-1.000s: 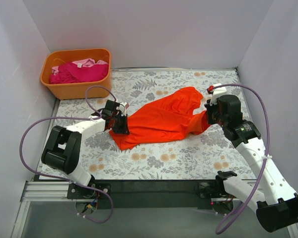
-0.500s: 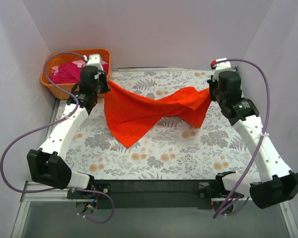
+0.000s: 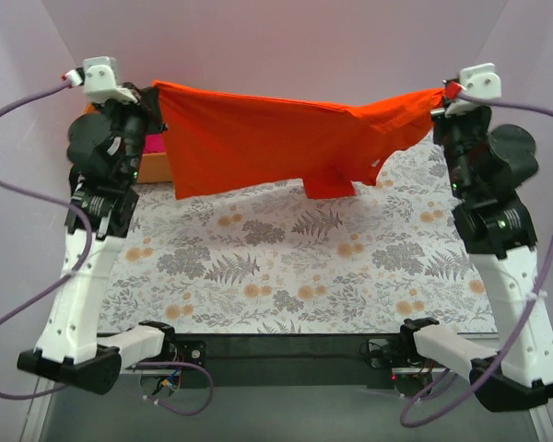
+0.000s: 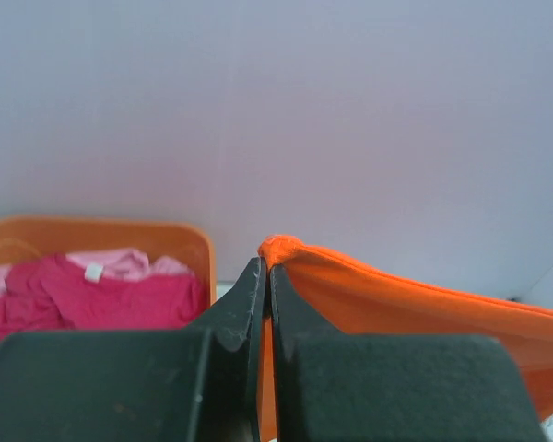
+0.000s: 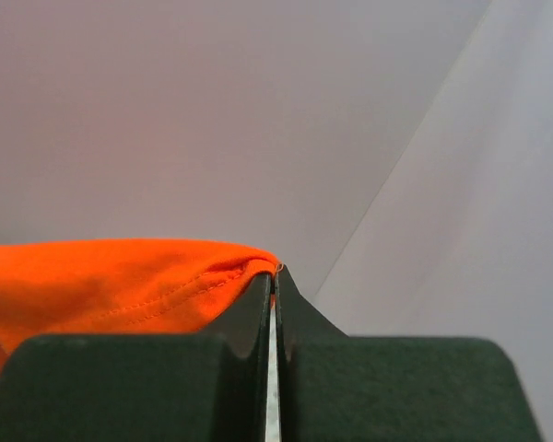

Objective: Fold and stack the t-shirts
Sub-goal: Flatten the tshirt out

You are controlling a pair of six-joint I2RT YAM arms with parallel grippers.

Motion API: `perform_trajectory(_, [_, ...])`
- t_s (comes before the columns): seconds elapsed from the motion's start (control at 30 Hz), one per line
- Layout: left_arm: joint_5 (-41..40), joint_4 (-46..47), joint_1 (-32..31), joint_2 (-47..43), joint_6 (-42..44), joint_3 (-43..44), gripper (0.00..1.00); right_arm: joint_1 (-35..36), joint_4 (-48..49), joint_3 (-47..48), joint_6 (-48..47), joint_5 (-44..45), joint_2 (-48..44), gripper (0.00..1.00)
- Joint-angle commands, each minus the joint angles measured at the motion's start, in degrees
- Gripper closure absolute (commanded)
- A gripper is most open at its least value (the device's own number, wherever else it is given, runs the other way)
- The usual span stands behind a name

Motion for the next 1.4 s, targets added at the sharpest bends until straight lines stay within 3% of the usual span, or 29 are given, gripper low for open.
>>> perform_trajectory(0.0, [2.5, 4.6, 0.0, -8.3, 3.5, 0.1, 1.00, -0.5, 11.8, -0.9, -7.9, -4.7, -9.3, 0.99])
perform_trajectory(0.27, [10.7, 3.4, 0.0, -17.9, 2.6, 0.4, 1.00, -0.4, 7.7, 4.4, -11.7, -14.9, -16.0, 0.99])
perform_trajectory(0.5, [7.1, -3.8, 0.0, -15.7, 2.6, 4.0, 1.00, -0.4, -1.5, 10.9, -15.1, -16.7, -12.8, 0.99])
perform_trajectory(0.67, [4.0, -7.6, 0.0, -9.2, 1.5, -0.2, 1.00, -0.4, -3.1, 4.7, -17.8, -14.5, -9.1, 0.99])
perform_trajectory(0.8, [0.5, -3.8, 0.1, -3.7, -0.1, -13.3, 1.00, -0.4, -1.4, -5.2, -20.3, -12.6, -4.8, 0.99])
perform_trajectory(0.97, [-5.0, 9.0, 0.5, 6.6, -2.6, -26.7, 1.00, -0.5, 15.2, -23.0, -24.5, -12.1, 3.1, 0.99])
perform_trajectory(1.03, [-6.6, 12.6, 1.4, 10.7, -3.8, -30.4, 1.00, -0.5, 18.1, -25.2, -24.6, -12.4, 8.6, 0.99])
perform_trajectory(1.37, [-7.3, 24.8, 4.1, 34.5, -2.5, -25.6, 1.00, -1.2, 23.4, -20.6, -21.2, -10.6, 34.8, 0.99])
